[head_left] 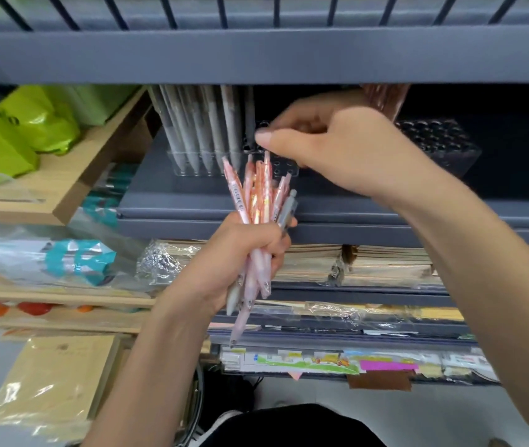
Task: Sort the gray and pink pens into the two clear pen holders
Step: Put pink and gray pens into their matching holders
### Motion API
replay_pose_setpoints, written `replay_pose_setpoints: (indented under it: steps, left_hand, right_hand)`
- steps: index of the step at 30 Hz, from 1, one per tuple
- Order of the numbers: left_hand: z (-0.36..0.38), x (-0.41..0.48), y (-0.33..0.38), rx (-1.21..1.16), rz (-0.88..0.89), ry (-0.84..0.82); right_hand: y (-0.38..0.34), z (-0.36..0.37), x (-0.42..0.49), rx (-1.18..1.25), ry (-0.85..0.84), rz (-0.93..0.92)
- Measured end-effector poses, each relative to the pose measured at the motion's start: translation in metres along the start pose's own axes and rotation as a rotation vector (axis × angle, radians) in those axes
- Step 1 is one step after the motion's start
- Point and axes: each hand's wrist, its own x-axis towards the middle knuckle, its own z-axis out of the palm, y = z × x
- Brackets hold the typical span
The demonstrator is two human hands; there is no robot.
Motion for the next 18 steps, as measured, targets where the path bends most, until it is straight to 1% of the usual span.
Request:
replay_pose_setpoints:
  steps: [2, 4, 7, 9, 11, 14, 16, 18]
  left_hand:
    - [-0.003, -0.002, 0.0, 0.073, -0.006, 0.021]
    - [-0.005, -0.004, -0.001, 0.113, -0.015, 0.027]
    - [-0.007, -0.006, -0.001, 0.144, -0.004, 0.001]
    - [-0.007, -0.007, -0.001, 0.158, 0.002, -0.023]
    - [-0.006, -0.008, -0.002, 0.132, -0.011, -0.045]
    - [-0.003, -0.008, 0.0, 0.015, -0.028, -0.095]
    - [-0.002, -0.006, 0.002, -0.058, -0.057, -0.101]
    - [-0.002, -0.003, 0.004, -0.121, -0.083, -0.069]
  right_hand:
    - [-0.004, 0.005, 0.014, -0.083, -0.011, -0.012]
    - [-0.006, 0.01, 0.024, -0.104, -0.132, -0.023]
    - [-0.003, 0.022, 0.03, 0.022, -0.346, -0.023]
    - [0.005, 0.027, 0.031, 0.162, -0.425, -0.02]
    - [0.012, 0.029, 0.032, 0.284, -0.446, -0.005]
    - [0.02, 0.031, 0.033, 0.447, -0.446, 0.037]
    - [0.025, 0.033, 0.032, 0.553, -0.415, 0.068]
    - [0.029, 0.035, 0.031, 0.623, -0.348, 0.096]
